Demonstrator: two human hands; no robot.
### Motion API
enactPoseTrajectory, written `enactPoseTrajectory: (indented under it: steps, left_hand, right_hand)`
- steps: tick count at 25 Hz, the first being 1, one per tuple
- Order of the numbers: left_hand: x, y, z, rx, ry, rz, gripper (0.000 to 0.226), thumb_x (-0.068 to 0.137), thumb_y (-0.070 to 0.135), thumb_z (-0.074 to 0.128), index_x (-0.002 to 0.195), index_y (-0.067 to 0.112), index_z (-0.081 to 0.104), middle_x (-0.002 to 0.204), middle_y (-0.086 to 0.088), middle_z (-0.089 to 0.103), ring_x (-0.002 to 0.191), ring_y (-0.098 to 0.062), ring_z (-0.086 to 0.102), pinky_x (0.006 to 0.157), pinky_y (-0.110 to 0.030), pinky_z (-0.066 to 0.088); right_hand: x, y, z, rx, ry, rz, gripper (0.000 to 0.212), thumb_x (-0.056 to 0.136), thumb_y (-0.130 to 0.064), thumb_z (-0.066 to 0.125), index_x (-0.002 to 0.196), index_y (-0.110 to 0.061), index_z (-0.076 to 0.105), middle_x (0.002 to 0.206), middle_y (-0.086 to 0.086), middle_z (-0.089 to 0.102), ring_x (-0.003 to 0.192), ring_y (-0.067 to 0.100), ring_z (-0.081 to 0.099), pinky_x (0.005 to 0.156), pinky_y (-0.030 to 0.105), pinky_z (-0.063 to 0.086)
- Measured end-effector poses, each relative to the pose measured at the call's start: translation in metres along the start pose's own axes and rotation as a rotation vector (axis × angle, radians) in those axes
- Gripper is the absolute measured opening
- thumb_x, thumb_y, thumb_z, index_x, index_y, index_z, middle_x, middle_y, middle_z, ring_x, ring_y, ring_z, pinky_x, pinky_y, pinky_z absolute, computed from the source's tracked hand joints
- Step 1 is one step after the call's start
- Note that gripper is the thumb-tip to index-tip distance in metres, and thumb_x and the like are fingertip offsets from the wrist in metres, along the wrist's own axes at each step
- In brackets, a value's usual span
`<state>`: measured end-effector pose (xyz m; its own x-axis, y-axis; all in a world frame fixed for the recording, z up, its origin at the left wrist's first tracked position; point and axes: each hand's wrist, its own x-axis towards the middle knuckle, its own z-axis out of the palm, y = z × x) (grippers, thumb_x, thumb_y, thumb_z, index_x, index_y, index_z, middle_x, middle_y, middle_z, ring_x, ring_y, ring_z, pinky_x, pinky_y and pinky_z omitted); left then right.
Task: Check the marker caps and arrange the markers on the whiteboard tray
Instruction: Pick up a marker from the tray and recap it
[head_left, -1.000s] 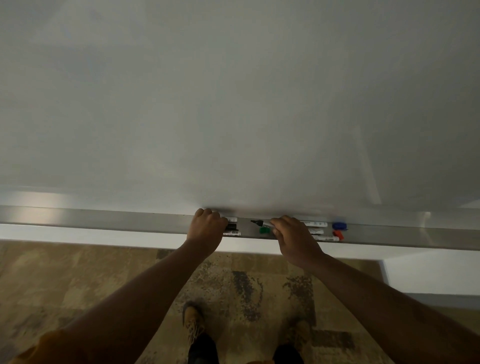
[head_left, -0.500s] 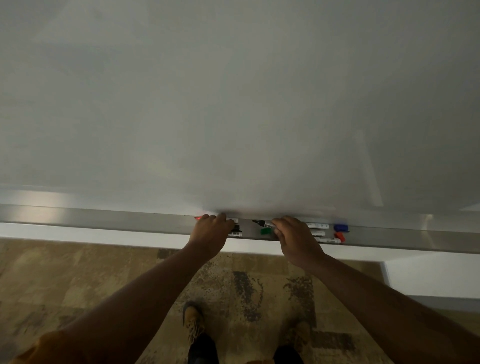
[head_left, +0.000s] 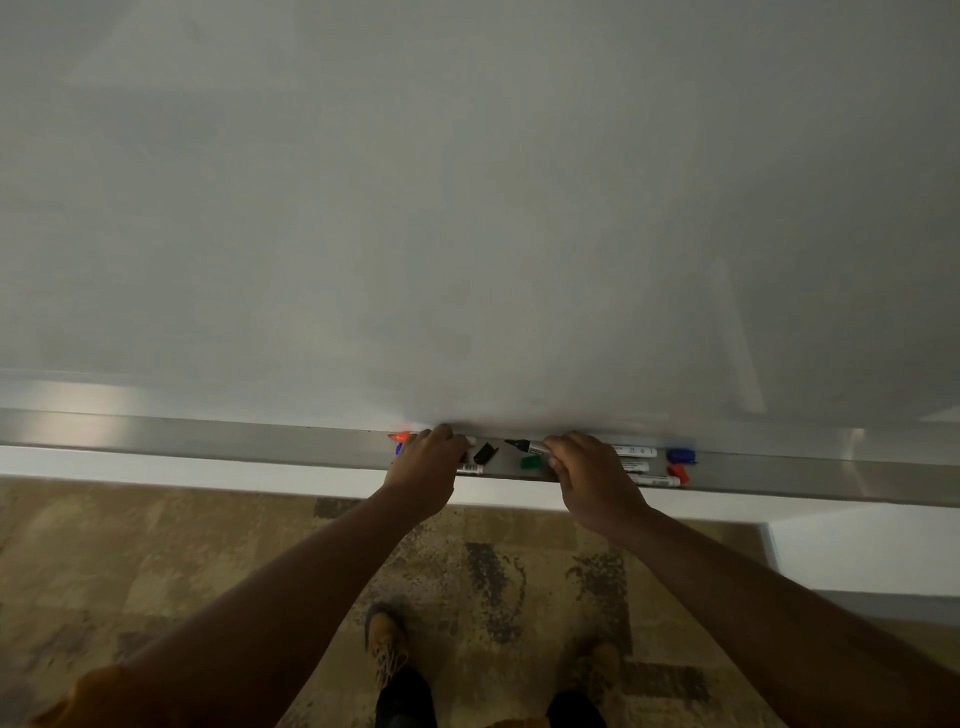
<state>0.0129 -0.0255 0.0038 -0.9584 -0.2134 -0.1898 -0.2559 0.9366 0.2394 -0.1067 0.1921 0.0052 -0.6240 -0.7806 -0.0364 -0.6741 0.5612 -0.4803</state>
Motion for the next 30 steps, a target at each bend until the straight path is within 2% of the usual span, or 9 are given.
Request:
enactPoseTrajectory:
  steps: [11, 19, 24, 30]
  left_hand:
    - [-0.0027, -0.0044, 0.0054, -0.107, 0.014, -0.026, 0.032, 0.084, -0.006, 0.057, 0.108, 0.014, 0.064, 0.106, -0.003, 0.06, 0.088, -0.023, 0.064, 0.075, -0.04, 0.054]
    - [-0.0009, -0.006, 0.0047, -0.13, 0.009, -0.061, 0.038, 0.08, -0.007, 0.057, 0.108, 0.017, 0.066, 0.106, -0.003, 0.064, 0.083, -0.03, 0.066, 0.069, -0.043, 0.057]
    - [-0.0014, -0.0061, 0.0081, -0.119, -0.003, -0.056, 0.031, 0.083, -0.006, 0.056, 0.099, 0.015, 0.071, 0.099, -0.002, 0.058, 0.077, -0.027, 0.065, 0.066, -0.042, 0.057]
    - [0.0023, -0.005, 0.0064, -0.153, 0.016, -0.089, 0.035, 0.082, -0.007, 0.054, 0.102, 0.015, 0.072, 0.1, -0.005, 0.065, 0.086, -0.029, 0.066, 0.07, -0.04, 0.056]
  right_hand:
    - [0.0001, -0.002, 0.0034, -0.011, 0.002, 0.005, 0.027, 0.091, -0.005, 0.056, 0.117, -0.008, 0.063, 0.099, 0.009, 0.065, 0.088, 0.03, 0.059, 0.075, 0.045, 0.051]
    - [-0.0013, -0.0015, 0.0036, -0.017, 0.006, 0.006, 0.025, 0.09, -0.004, 0.057, 0.114, -0.009, 0.063, 0.097, 0.007, 0.064, 0.086, 0.029, 0.058, 0.074, 0.046, 0.05]
    - [-0.0027, -0.0019, 0.0042, -0.01, 0.003, 0.016, 0.027, 0.094, -0.008, 0.054, 0.121, -0.009, 0.061, 0.104, 0.008, 0.064, 0.093, 0.03, 0.058, 0.081, 0.046, 0.048]
    - [-0.0041, -0.0028, 0.0004, -0.003, -0.001, 0.016, 0.026, 0.095, -0.01, 0.052, 0.12, -0.01, 0.061, 0.104, 0.008, 0.064, 0.094, 0.029, 0.058, 0.081, 0.046, 0.049]
